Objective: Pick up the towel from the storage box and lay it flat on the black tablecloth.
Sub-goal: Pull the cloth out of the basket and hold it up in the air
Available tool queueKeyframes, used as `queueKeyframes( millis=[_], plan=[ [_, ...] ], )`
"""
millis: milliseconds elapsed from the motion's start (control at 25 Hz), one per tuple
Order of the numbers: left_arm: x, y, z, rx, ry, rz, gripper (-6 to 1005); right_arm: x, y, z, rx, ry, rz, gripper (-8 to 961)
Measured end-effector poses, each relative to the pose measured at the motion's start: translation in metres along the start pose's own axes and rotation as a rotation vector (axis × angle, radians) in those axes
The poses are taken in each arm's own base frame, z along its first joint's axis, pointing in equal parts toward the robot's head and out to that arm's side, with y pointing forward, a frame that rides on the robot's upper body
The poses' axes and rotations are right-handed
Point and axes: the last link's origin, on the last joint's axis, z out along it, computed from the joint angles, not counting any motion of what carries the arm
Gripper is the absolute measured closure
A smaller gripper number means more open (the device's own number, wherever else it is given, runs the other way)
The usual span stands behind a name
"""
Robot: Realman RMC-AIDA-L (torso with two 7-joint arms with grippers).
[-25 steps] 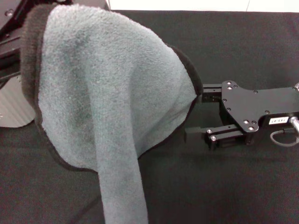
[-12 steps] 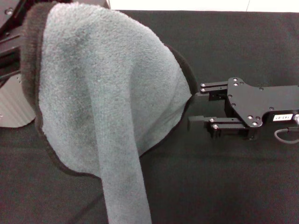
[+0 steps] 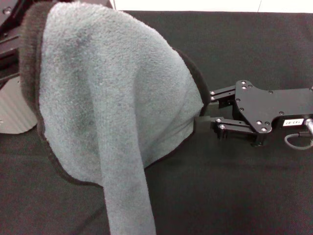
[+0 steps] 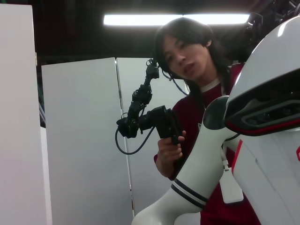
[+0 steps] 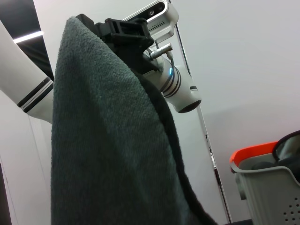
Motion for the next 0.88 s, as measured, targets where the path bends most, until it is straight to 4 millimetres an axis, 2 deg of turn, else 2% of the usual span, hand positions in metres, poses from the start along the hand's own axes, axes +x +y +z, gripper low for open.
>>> queueKeyframes(
  millis=[600, 800, 880],
  plan=[
    [0.0004, 0.0001, -0.0001, 0.0, 0.002, 0.001, 981, 0.0033, 0.0007, 0.0041, -0.014, 0.022, -0.004, 687],
    [-0.0002, 0.0, 0.0003, 0.0, 0.003, 0.0, 981, 0.004, 0.0011, 0.0033, -0.011, 0.02, -0.006, 883],
    [-0.0006, -0.0001, 0.0002, 0.001, 0.002, -0.002, 981, 0.0042, 0.0013, 0.003, -0.01, 0.02, -0.009, 891]
  ],
)
